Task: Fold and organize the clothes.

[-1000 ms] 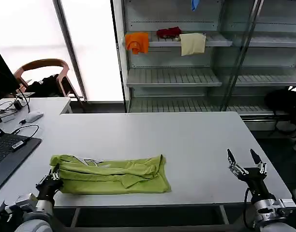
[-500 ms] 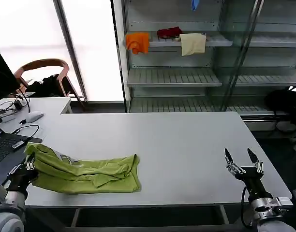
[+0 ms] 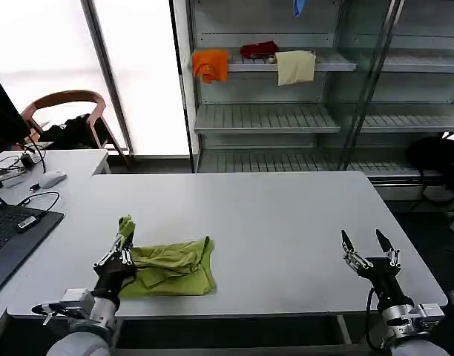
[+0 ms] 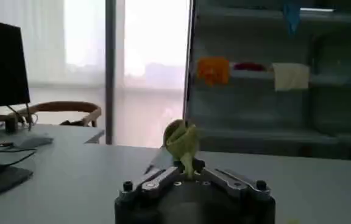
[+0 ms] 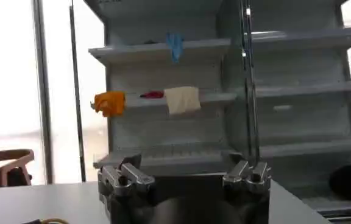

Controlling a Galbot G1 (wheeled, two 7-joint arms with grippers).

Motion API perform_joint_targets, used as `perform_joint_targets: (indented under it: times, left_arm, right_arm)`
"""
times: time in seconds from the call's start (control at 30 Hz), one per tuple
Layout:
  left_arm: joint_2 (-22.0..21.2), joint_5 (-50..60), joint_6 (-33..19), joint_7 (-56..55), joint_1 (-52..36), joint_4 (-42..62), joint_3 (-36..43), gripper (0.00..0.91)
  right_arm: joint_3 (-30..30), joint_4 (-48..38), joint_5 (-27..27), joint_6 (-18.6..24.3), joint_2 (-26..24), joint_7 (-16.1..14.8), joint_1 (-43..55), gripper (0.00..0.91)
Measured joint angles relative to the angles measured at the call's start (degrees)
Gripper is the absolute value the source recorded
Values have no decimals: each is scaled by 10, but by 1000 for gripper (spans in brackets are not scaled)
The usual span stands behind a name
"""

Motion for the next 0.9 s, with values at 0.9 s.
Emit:
perform_joint_targets:
  times: [0.9]
  left_arm:
    - [-57, 115, -6, -15, -39, 68, 175, 20]
  right_arm:
    - [-11, -1, -12, -1, 6, 2, 9, 907]
